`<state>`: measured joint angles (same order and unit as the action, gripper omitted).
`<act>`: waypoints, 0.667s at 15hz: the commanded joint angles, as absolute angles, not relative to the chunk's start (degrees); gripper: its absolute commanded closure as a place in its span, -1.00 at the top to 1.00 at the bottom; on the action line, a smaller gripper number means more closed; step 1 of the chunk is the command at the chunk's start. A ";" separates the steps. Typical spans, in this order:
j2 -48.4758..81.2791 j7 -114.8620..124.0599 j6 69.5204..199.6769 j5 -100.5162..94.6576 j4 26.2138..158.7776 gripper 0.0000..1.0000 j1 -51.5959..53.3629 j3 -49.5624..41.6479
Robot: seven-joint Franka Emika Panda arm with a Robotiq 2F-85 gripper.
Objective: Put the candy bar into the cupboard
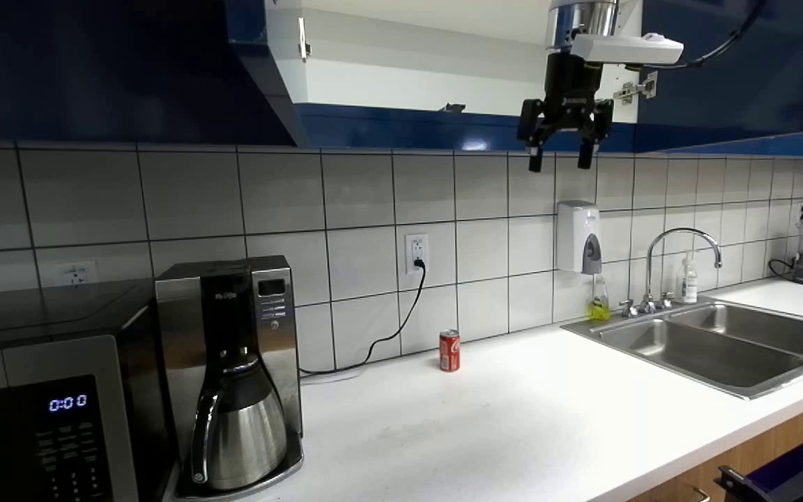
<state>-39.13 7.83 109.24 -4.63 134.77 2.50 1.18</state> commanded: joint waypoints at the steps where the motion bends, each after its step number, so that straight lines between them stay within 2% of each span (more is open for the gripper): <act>1: -42.32 5.31 108.13 -4.01 140.30 1.00 1.99 1.39; 10: -40.98 6.46 109.10 -4.05 142.37 1.00 1.55 1.93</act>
<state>-41.00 6.97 109.14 -4.63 142.45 2.50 1.19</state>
